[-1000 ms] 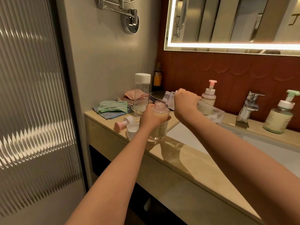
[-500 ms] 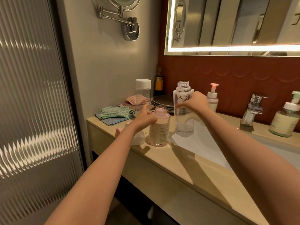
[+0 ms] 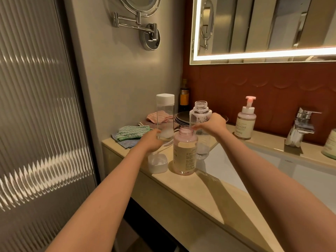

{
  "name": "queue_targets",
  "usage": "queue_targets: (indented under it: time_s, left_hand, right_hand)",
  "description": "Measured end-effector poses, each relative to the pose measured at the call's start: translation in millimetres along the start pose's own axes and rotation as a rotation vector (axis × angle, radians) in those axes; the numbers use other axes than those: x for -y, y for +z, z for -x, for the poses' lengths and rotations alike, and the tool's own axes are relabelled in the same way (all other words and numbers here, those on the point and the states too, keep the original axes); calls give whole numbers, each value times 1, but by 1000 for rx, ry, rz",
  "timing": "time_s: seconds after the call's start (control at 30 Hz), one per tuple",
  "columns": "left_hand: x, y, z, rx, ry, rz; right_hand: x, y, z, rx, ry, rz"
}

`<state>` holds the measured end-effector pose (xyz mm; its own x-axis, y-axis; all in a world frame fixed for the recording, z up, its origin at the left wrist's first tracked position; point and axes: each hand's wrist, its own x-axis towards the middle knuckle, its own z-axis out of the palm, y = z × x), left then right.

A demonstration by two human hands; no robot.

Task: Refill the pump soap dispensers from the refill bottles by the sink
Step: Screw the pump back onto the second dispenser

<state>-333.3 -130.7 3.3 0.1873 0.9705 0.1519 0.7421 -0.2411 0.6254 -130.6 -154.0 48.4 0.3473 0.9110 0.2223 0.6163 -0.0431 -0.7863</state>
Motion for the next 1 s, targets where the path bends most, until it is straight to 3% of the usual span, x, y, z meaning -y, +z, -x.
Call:
queue_targets:
  time_s: [0.17,0.37,0.57,0.73,0.87,1.0]
  left_hand:
    - [22,-24,-3,180,-138,-312]
    - [48,-38,7,327,-218,-264]
    - [46,-21,7,194,-186,-220]
    - [45,-12,-3,196,-200,-215]
    - [48,-10,-10,183,-206,-188]
    - [42,-19,-10,120,-148,-306]
  right_hand:
    - [-3,11,-11,11,-6,-64]
    - [-6,23,-19,-41,85,-151]
    - [-6,28,-22,0,128,-224]
    - [-10,25,-27,125,80,-269]
    - [-11,16,-15,130,78,-262]
    - [-15,9,-10,73,62,-181]
